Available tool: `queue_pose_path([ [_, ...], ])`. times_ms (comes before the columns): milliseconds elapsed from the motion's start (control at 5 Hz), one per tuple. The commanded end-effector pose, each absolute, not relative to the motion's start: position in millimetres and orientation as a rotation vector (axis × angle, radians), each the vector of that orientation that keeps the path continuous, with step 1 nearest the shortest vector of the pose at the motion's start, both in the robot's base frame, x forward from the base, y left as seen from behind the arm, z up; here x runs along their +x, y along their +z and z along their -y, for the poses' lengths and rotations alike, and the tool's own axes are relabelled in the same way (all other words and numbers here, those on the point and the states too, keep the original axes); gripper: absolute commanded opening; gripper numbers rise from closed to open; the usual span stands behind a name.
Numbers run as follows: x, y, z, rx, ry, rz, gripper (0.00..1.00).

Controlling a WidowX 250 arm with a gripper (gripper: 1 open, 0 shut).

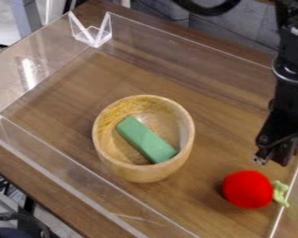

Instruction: Move the red fruit to the right

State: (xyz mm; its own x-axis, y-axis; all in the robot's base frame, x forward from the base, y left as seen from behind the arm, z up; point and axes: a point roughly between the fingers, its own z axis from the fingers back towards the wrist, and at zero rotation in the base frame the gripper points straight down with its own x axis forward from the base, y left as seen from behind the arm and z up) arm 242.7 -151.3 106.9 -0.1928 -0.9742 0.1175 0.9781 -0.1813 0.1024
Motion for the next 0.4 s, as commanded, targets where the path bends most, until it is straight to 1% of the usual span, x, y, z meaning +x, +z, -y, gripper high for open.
queue_pose_path([
  [0, 242, 117.9, 152, -0.006, -1.76, 0.231, 0.0],
  [200, 242, 128.7, 146, 0.026, -1.753, 0.218, 0.0],
])
